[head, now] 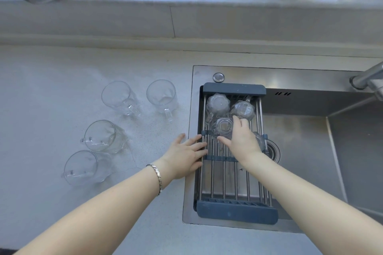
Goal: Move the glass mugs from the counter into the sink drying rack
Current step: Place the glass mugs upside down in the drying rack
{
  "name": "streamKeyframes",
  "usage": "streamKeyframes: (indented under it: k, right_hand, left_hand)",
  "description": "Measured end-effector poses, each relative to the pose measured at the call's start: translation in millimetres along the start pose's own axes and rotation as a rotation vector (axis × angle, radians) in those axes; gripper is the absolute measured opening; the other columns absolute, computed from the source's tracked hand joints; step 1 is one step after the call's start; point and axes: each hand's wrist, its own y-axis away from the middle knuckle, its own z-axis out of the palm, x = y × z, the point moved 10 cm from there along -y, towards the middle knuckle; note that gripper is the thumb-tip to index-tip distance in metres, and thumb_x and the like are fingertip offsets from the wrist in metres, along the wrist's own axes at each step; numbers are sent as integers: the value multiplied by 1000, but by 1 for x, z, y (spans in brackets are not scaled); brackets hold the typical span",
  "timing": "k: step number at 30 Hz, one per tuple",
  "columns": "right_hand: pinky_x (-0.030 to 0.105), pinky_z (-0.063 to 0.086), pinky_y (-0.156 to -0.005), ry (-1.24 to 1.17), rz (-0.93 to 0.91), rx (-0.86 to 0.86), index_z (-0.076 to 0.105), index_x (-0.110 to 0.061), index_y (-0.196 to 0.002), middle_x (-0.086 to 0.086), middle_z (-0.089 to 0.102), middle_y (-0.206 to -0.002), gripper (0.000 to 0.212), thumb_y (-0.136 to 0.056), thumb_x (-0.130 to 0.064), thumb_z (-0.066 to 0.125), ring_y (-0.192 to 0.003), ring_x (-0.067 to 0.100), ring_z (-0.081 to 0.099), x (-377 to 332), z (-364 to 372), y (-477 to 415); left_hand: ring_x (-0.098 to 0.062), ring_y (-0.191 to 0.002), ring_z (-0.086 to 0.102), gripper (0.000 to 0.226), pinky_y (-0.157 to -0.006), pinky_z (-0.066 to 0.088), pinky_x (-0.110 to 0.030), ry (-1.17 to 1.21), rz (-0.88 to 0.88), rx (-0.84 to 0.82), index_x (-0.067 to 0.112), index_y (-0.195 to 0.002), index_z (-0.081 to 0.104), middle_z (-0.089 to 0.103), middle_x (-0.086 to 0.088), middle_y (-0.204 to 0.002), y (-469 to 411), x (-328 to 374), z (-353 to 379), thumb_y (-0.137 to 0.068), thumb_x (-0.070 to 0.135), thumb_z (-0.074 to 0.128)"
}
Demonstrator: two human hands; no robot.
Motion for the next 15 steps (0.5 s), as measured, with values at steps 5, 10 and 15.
streamKeyframes:
  k: [5,10,15]
  right_hand:
    - [37,45,-89,-57,-130,67,37,-11,-136,10,43,-132,55,-88,-25,59,-116,27,50,-24,-28,10]
    - [32,35,-106,-351,-285,13,31,-11,-139,8,39,-139,78,-75,-23,74,-129,20,39,-106,-35,-14]
    - [35,19,-116,-511,-223,-161,0,-16,-146,3,12,-155,118,-64,-34,83,-143,18,13,-168,16,-41]
  left_hand:
    - [-25,-133,45,37,-113,27,-45,251,-147,440,13,-124,58,55,-7,-137,30,-36,-57,-91,23,45]
    - [-43,-111,58,41,-93,46,-50,329,-506,825,3,-111,64,61,-23,-120,90,-119,-104,-76,18,47]
    - [-35,-144,13,76,-115,19,-44,307,-802,550,11,-148,17,10,-17,-156,104,-177,-91,-86,22,60]
